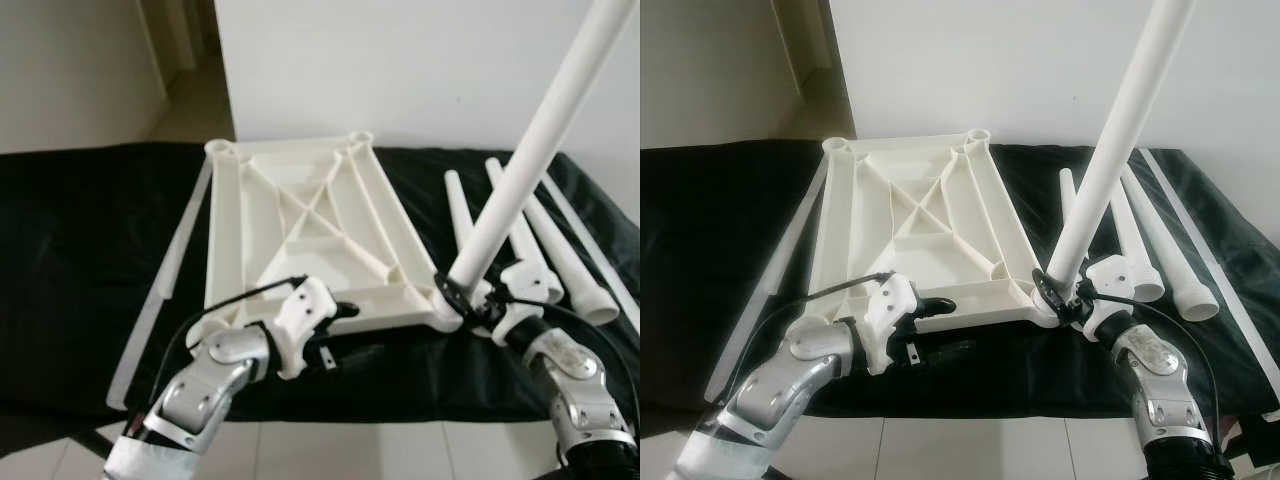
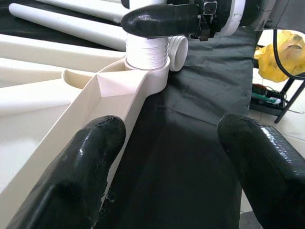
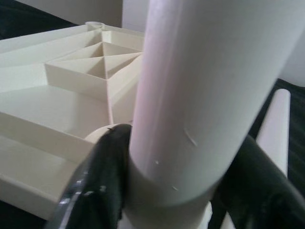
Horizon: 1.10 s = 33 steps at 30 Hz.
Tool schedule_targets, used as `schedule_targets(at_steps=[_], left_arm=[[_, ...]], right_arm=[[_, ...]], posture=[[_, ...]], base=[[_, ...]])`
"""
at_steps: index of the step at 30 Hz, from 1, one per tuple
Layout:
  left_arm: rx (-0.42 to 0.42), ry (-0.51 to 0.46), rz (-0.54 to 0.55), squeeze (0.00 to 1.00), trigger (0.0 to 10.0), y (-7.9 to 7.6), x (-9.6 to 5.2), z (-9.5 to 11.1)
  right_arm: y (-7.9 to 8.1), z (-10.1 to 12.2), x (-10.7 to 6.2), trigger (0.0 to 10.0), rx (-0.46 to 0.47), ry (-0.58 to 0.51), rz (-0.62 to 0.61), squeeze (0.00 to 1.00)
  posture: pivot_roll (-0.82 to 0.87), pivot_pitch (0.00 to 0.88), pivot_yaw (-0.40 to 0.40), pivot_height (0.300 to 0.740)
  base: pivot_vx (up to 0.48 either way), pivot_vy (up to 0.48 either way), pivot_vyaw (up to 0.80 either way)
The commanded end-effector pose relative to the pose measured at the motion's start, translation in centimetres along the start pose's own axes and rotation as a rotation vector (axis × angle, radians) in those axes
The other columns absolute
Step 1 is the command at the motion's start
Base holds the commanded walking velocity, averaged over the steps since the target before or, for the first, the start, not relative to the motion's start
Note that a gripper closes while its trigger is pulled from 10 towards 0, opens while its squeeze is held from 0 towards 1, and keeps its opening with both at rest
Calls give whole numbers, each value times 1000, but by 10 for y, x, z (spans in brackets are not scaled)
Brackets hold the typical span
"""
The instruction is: Building children table
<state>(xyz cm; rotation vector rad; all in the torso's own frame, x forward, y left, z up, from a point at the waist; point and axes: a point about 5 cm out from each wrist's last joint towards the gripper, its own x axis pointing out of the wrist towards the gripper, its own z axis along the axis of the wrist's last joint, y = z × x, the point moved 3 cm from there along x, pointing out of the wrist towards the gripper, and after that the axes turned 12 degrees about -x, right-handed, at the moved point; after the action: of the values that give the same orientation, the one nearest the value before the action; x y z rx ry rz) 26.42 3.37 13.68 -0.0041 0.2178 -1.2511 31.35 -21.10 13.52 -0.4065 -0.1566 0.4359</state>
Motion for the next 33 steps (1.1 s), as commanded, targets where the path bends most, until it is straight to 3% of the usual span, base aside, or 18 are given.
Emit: schedule_targets(at_steps=[1,9,11,12,13,26,33], left_arm=[[19,4,23,0,10000,0,-1,0],[20,1,50,0,10000,6,-4,2],[19,0,49,0,10000,4,-4,2],[19,0,49,0,10000,4,-4,2],[17,1,47,0,10000,4,-5,1],[20,8,53,0,10000,4,-6,0],[19,13,51,0,10000,3,-7,-1]], right_arm=[[-2,-2,0,0,1,12,11,0],[-1,-13,-4,0,15,52,11,0],[0,-15,-4,4510,24,58,-13,0],[0,-15,-4,4510,24,58,-13,0],[0,-16,-4,10000,36,58,-24,0],[14,-15,-2,10000,141,26,-100,0],[24,-17,-1,10000,210,29,-217,0]], posture=[[-2,0,10,740],[1,0,6,740],[1,0,5,740],[1,0,5,740],[2,0,5,740],[3,0,7,740],[8,0,7,740]], base=[[0,0,0],[0,0,0],[0,0,0],[0,0,0],[0,0,0],[0,0,0],[0,0,0]])
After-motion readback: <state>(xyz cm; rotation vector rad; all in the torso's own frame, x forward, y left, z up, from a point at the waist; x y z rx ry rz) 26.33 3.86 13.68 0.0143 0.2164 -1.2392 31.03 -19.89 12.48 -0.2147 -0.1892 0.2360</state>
